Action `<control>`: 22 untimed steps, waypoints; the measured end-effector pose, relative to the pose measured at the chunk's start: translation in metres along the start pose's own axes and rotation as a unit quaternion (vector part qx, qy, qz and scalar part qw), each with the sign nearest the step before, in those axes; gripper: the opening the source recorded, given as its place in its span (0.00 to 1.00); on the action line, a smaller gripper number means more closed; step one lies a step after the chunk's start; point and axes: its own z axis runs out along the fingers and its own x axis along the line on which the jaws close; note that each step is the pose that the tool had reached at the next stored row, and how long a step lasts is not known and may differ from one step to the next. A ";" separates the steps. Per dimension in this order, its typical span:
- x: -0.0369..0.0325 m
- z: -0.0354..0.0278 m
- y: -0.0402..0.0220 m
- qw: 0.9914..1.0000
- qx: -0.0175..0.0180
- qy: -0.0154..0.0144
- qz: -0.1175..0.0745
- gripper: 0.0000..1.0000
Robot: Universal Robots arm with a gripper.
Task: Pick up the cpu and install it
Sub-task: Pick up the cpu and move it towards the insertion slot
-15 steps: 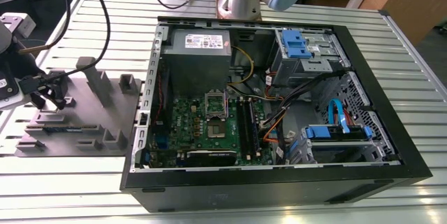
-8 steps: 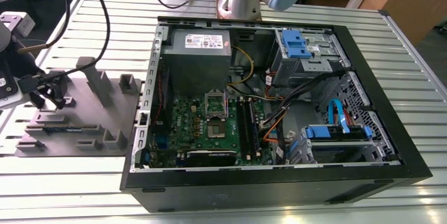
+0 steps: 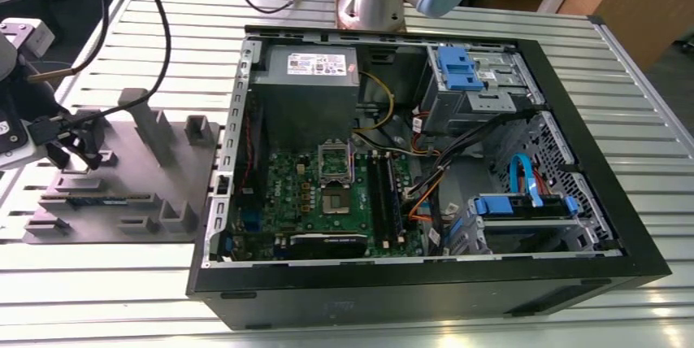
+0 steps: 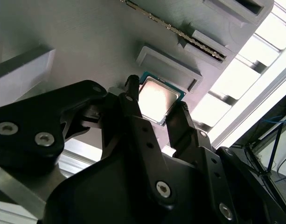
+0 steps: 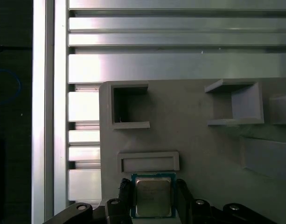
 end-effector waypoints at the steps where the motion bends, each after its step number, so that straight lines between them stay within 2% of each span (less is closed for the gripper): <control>1: 0.0000 0.0000 0.0000 1.000 0.000 0.000 0.000 0.48; 9: 0.0000 -0.0004 0.0000 1.000 0.000 0.000 0.000 0.48; 12: -0.0001 -0.0038 0.0002 1.000 0.000 0.000 0.000 0.48; 15: -0.0003 -0.0098 0.0005 1.000 0.000 0.000 0.000 0.48; 22: -0.0010 -0.0292 0.0016 1.000 0.000 0.000 0.000 0.48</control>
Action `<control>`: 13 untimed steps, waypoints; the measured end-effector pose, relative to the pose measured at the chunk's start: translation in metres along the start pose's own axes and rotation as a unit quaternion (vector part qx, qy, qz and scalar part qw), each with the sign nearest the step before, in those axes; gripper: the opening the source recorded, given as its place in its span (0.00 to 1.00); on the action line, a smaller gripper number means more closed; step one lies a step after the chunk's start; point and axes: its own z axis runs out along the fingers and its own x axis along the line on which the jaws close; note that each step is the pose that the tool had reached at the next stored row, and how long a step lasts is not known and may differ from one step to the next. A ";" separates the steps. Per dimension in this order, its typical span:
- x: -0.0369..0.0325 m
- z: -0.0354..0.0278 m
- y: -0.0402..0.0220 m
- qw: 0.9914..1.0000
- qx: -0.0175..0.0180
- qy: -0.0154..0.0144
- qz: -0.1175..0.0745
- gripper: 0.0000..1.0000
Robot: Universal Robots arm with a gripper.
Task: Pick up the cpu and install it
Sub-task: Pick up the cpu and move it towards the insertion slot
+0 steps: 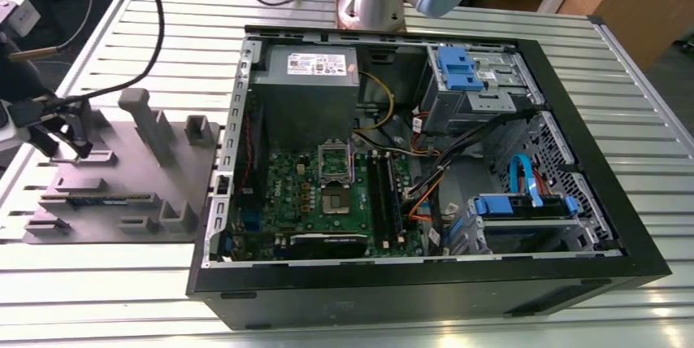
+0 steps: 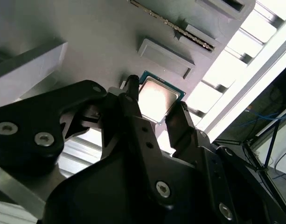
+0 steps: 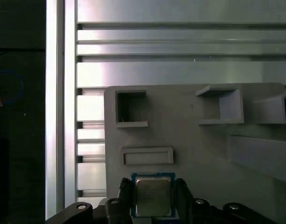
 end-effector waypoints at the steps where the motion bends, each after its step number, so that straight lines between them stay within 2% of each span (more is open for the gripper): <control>1: -0.0001 -0.0028 0.0002 1.000 0.000 0.000 0.000 0.48; 8: -0.0012 -0.0251 0.0014 1.000 0.000 0.000 0.000 0.48; 13: -0.0013 -0.0264 0.0014 1.000 0.000 0.000 0.000 0.48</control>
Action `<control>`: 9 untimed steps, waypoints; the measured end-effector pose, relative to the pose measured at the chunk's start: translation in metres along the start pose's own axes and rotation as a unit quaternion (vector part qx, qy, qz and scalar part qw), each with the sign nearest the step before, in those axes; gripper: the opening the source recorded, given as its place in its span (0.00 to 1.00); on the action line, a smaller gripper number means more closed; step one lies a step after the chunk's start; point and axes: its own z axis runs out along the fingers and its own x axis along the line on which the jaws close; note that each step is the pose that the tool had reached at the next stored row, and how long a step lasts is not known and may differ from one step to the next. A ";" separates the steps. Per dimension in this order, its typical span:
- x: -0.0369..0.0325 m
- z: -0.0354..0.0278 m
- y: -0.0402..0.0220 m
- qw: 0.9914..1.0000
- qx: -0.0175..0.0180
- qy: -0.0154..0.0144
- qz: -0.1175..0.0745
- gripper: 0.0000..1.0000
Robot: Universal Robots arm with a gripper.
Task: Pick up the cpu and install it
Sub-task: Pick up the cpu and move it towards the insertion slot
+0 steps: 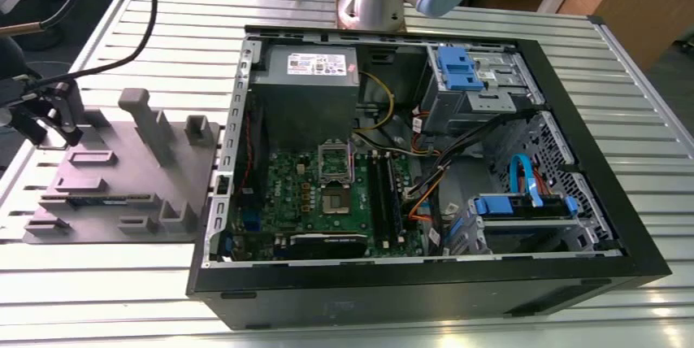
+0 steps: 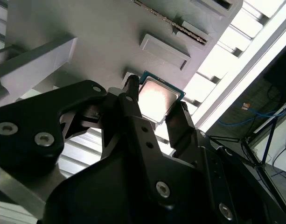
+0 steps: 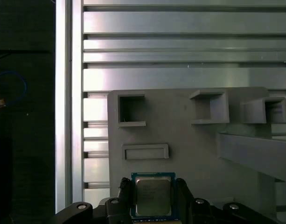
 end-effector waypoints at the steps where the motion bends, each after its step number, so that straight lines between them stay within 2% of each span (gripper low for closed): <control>1: 0.0000 -0.0002 0.0000 1.000 0.000 0.000 0.000 0.48; 5: -0.0001 -0.0021 0.0001 1.000 0.000 0.000 0.000 0.48; 9: -0.0004 -0.0096 0.0005 1.000 0.000 0.000 0.000 0.48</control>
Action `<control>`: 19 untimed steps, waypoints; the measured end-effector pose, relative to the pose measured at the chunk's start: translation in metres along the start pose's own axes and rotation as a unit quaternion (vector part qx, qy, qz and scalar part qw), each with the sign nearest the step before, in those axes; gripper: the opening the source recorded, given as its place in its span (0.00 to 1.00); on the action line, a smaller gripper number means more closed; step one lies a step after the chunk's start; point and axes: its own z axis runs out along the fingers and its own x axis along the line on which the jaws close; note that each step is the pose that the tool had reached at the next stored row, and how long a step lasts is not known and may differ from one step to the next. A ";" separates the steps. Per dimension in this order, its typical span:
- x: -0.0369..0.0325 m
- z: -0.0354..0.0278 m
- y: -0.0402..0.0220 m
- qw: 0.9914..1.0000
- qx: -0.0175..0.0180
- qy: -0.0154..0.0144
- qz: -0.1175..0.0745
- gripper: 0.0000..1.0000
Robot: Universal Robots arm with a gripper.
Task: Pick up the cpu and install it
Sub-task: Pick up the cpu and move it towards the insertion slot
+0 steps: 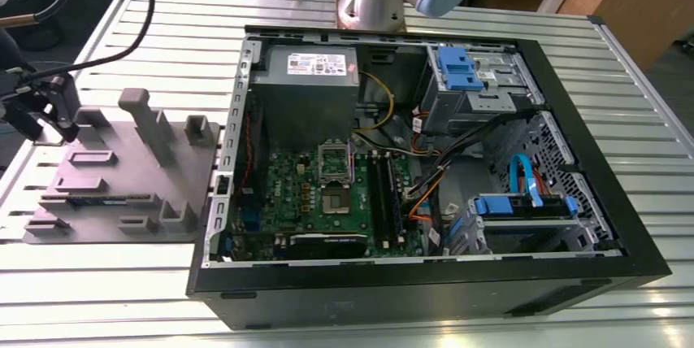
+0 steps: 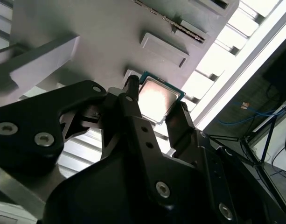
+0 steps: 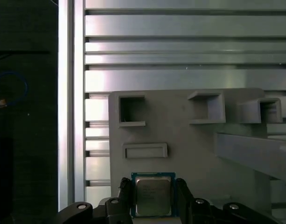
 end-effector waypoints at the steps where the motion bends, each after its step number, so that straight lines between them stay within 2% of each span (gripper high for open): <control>1: -0.0001 -0.0025 0.0001 1.000 0.000 0.000 0.000 0.48; 10: -0.0017 -0.0282 0.0015 1.000 0.000 0.000 0.000 0.48; 19: -0.0030 -0.0484 0.0027 1.000 0.000 0.000 0.000 0.48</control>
